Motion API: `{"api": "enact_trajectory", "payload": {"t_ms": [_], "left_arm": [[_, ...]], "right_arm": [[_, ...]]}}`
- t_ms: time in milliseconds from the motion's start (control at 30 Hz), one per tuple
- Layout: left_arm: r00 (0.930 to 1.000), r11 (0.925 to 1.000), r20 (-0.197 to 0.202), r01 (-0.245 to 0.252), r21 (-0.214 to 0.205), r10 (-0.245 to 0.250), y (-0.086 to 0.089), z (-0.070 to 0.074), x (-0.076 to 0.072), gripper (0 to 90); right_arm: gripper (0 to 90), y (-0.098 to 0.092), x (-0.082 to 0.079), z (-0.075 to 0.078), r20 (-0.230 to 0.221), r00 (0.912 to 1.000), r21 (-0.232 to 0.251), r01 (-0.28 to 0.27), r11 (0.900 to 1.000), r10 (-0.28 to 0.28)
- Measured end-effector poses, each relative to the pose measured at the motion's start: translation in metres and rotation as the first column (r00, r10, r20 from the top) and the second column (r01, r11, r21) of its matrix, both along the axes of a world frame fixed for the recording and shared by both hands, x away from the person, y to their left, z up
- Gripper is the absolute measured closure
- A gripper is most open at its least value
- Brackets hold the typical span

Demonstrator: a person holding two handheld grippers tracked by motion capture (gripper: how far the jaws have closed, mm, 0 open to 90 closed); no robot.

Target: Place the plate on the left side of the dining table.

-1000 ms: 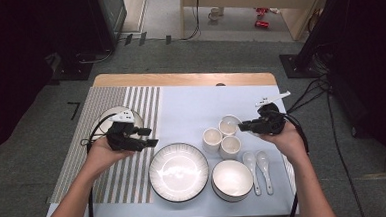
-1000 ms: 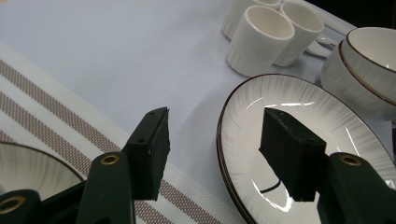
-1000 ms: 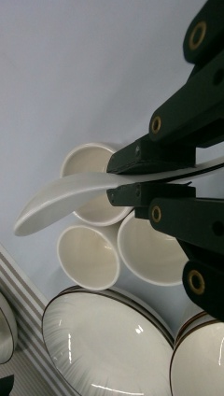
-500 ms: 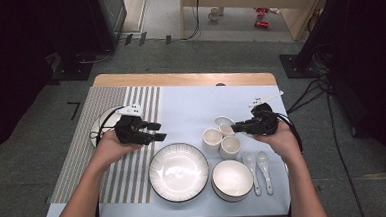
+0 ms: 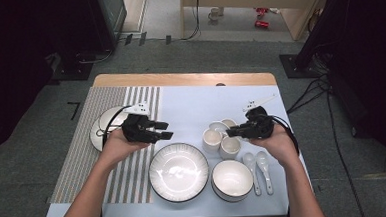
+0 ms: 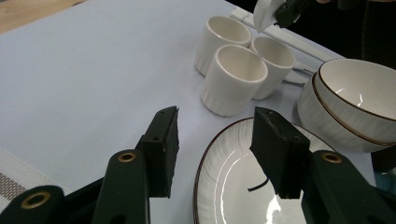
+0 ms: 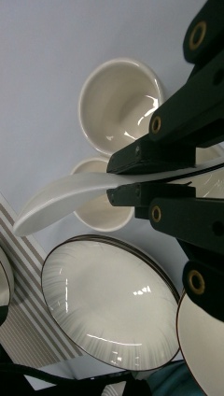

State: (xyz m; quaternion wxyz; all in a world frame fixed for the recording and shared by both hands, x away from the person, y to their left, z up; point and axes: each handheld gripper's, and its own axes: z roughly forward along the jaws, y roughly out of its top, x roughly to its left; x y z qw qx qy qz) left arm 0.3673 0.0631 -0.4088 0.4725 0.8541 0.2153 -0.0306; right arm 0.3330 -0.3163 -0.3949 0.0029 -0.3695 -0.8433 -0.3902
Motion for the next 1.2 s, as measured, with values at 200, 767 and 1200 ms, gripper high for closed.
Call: {"api": "enact_trajectory", "payload": {"t_ms": [200,767,1200], "left_arm": [[0.9998,0.9998,0.009,0.018,0.000,-0.018,-0.010,0.001,-0.002,51.2],[0.9965,0.9974,0.043,0.071,0.002,-0.071,-0.037,0.003,-0.016,53.1],[0.9951,0.9953,0.033,0.094,-0.022,-0.093,-0.047,0.003,-0.020,58.4]], "right_arm": [[83.9,0.008,-0.003,0.001,-0.003,0.9999,0.003,-0.014,0.9999,0.014],[83.9,0.034,-0.009,0.002,-0.010,0.9961,-0.005,-0.087,0.9962,0.087],[83.9,0.049,-0.011,-0.001,-0.029,0.9903,0.004,-0.136,0.9907,0.136]]}}
